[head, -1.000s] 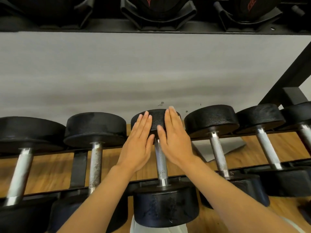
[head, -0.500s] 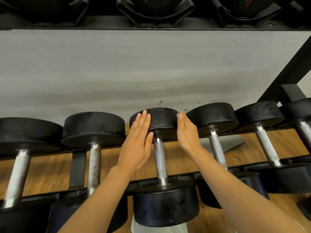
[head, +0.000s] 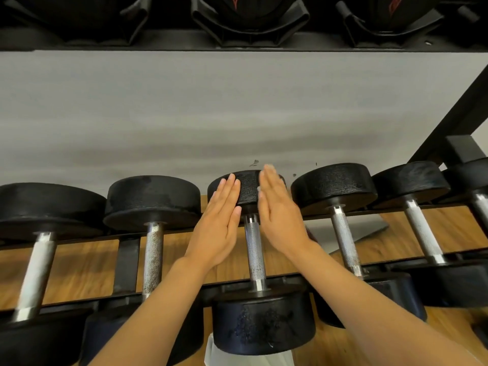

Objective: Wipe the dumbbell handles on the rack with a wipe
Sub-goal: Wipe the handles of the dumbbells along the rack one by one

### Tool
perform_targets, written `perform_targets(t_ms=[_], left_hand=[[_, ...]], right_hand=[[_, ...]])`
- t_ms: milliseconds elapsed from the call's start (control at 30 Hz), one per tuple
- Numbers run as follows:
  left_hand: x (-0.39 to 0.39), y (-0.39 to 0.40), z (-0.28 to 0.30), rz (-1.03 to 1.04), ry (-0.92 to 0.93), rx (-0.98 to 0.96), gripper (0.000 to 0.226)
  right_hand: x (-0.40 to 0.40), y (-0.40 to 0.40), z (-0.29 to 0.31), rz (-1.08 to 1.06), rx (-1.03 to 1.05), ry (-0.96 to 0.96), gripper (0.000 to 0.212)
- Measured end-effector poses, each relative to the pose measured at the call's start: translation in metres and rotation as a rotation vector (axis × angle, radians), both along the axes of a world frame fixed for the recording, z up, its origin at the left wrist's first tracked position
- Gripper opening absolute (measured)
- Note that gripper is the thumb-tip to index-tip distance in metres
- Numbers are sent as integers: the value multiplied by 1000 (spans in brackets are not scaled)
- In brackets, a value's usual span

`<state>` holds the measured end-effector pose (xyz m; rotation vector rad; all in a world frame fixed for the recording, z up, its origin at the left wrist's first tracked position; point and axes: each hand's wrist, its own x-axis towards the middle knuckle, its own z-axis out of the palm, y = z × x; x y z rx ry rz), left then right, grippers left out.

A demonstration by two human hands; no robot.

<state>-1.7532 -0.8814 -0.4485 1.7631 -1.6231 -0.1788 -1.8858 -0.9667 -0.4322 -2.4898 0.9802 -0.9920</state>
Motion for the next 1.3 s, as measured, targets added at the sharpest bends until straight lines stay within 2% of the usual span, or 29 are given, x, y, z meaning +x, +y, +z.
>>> perform_targets(t_ms=[67, 133, 267, 333, 467, 600, 767, 867, 967, 1033, 1100, 1167, 1300], left_hand=[[1, 1, 3, -10, 3, 7, 49], [3, 3, 5, -14, -29, 17, 49], [7, 4, 12, -5, -132, 56, 52], [13, 9, 18, 23, -243, 90, 55], [52, 30, 25, 197, -680, 64, 62], [92, 46, 23, 276, -836, 134, 62], [97, 45, 16, 279, -826, 39, 59], [100, 45, 14, 277, -805, -17, 57], [100, 44, 11, 282, -794, -52, 56], [99, 41, 10, 294, -774, -78, 55], [98, 40, 9, 303, -764, -106, 54], [99, 41, 8, 300, -772, -124, 53], [102, 41, 8, 280, -782, -131, 53]], right_hand=[[-8, -1, -8, 109, -247, 136, 46], [-15, -16, -3, 126, -306, 242, 46], [-10, -32, 16, 26, -32, 246, 50], [-8, -24, 14, 20, -40, 260, 50], [-18, -5, -2, 186, -394, 440, 51], [1, -5, 8, 110, -474, 515, 60], [50, -7, 18, 33, -541, 646, 68], [28, -7, 12, 140, -657, 701, 63], [-2, -6, 13, 233, -692, 675, 57], [4, -7, 16, 167, -640, 604, 55], [28, -1, 17, 7, -546, 543, 56], [55, 8, 12, -66, -524, 555, 59], [58, 11, 3, 153, -660, 697, 58]])
